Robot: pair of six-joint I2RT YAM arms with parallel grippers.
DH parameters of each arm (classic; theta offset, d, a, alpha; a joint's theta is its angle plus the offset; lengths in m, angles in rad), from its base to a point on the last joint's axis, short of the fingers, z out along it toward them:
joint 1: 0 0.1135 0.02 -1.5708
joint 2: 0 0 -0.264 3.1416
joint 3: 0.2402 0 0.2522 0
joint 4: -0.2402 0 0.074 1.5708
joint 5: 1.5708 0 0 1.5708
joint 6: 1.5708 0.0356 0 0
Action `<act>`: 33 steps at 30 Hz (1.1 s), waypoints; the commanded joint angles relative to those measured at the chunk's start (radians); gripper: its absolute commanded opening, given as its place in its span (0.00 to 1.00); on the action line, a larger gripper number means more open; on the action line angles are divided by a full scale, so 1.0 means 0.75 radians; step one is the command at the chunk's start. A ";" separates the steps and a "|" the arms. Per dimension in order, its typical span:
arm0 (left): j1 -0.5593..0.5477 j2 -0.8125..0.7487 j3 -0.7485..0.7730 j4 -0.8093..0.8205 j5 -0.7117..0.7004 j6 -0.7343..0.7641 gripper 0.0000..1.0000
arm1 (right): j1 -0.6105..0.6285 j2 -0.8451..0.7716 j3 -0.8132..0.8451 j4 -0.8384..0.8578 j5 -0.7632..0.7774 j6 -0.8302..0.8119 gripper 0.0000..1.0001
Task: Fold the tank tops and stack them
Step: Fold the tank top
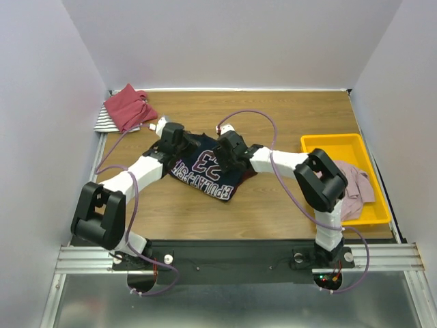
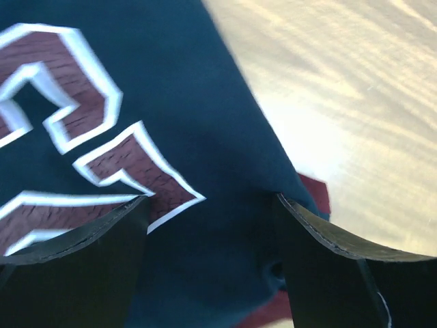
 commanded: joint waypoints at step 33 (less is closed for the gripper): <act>0.118 -0.235 -0.500 0.183 0.408 0.105 0.56 | -0.159 -0.559 -0.418 0.084 -0.525 0.661 0.82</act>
